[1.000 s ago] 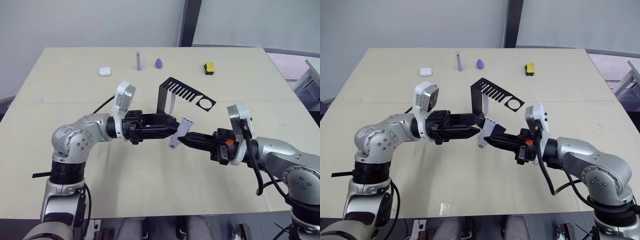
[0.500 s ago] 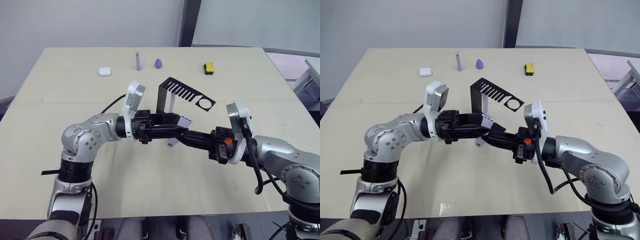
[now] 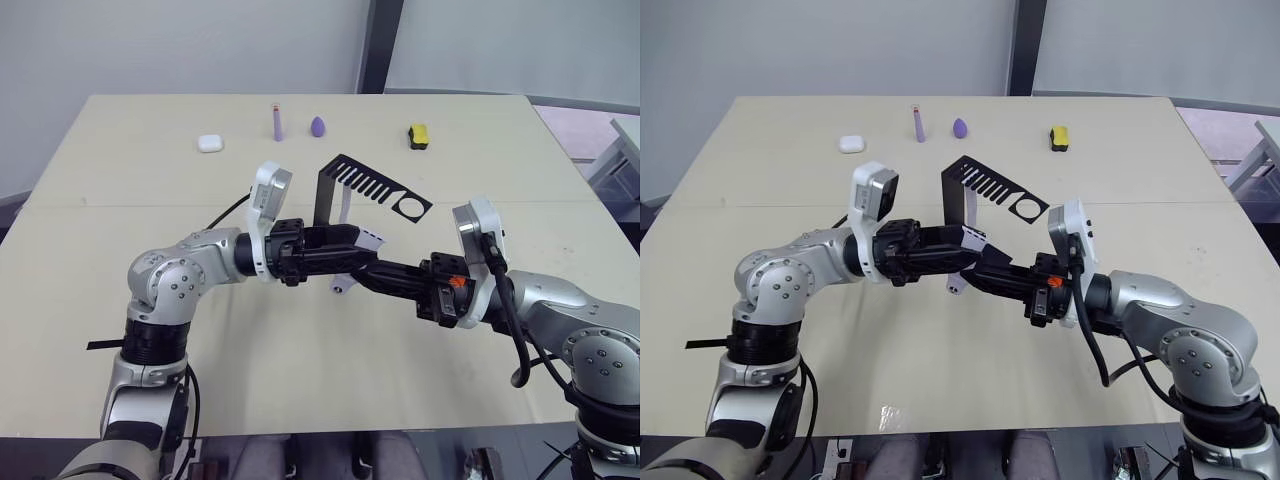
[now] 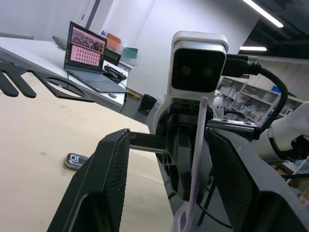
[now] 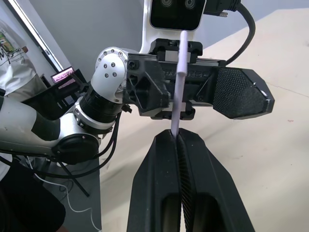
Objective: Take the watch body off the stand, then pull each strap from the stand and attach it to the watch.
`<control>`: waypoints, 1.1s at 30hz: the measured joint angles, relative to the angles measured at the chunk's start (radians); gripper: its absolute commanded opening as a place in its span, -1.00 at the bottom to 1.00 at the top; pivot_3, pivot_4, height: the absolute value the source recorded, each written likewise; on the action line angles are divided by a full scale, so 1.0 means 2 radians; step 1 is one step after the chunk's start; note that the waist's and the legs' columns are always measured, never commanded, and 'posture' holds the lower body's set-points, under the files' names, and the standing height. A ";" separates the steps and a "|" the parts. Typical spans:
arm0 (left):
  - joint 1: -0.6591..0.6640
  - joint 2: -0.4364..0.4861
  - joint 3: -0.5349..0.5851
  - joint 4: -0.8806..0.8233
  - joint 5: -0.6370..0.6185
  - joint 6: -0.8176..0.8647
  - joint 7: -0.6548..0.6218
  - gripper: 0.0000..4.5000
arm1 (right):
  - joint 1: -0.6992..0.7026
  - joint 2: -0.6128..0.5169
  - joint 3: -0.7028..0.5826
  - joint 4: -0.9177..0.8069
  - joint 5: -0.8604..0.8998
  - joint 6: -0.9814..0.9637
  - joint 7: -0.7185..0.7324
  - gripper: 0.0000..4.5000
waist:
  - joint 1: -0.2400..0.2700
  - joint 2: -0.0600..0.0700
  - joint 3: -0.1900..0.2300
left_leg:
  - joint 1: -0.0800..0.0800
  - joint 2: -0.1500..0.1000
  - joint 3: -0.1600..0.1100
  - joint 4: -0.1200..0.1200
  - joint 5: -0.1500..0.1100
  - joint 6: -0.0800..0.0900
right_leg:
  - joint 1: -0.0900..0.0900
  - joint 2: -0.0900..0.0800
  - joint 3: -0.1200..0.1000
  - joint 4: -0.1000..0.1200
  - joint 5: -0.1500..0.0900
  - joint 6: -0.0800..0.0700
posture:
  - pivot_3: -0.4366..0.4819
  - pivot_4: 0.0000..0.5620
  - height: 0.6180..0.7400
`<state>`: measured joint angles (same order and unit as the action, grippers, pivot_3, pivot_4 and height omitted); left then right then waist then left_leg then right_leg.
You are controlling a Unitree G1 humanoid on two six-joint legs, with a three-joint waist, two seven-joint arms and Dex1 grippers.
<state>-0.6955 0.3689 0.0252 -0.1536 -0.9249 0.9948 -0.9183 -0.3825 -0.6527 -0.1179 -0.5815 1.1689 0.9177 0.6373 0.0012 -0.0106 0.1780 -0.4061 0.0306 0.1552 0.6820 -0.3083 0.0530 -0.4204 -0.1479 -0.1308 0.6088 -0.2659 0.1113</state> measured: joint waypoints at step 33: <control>0.001 -0.005 0.002 0.003 -0.024 0.000 0.017 -0.98 | 0.000 0.000 -0.003 0.016 0.012 0.000 -0.011 -1.00 | 0.000 0.000 0.000 | 0.000 0.000 0.000 0.000 0.000 0.000 | 0.000 0.000 0.000 0.000 0.000 0.000 | -0.05 -0.47 1.00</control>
<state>-0.6930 0.3582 0.0295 -0.1468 -0.9727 0.9954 -0.8835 -0.3823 -0.6532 -0.1238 -0.5486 1.1937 0.9176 0.6151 0.0009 -0.0106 0.1780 -0.4062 0.0307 0.1552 0.6820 -0.3083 0.0530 -0.4204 -0.1479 -0.1307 0.6086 -0.2659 0.1113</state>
